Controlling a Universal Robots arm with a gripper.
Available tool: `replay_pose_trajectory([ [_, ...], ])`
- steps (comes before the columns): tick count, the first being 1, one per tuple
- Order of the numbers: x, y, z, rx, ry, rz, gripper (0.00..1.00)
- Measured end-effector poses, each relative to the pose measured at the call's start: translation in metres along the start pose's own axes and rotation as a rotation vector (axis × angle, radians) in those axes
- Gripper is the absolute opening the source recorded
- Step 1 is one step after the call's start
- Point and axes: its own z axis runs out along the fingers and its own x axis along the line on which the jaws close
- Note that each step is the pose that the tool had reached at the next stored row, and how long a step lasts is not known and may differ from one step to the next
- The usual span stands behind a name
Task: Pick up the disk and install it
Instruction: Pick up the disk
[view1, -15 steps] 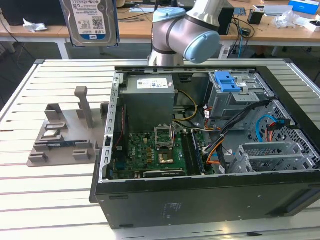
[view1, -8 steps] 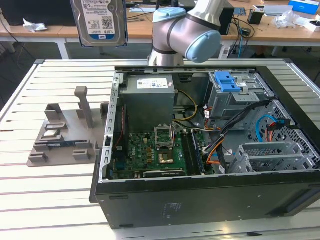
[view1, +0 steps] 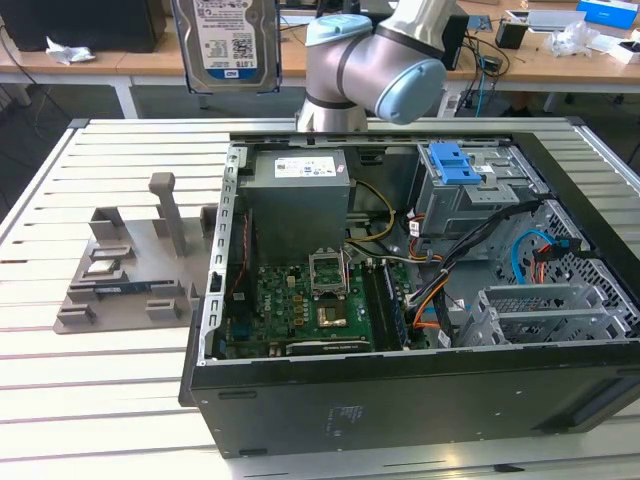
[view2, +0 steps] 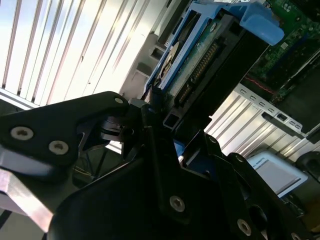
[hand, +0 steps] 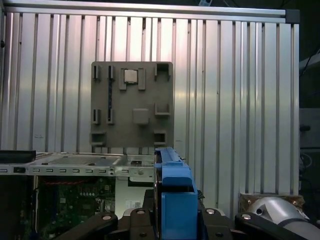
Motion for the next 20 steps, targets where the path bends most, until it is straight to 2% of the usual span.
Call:
replay_pose_trajectory([
  [4,0.0004,-0.0174,-0.0009,-0.0005,0.0001,0.0,0.36],
  [6,0.0006,-0.0231,-0.0012,-0.0005,0.0,0.0,0.36],
  [11,0.0011,-0.0468,-0.0023,-0.0012,0.0,0.0,0.36],
  [13,0.0013,-0.0527,-0.0026,-0.0015,0.0,0.0,0.36],
  [16,0.0016,-0.0665,-0.0033,-0.0018,0.0001,0.0,0.36],
  [20,0.0048,-0.0698,-0.0035,-0.0018,0.0,0.0,0.36],
])
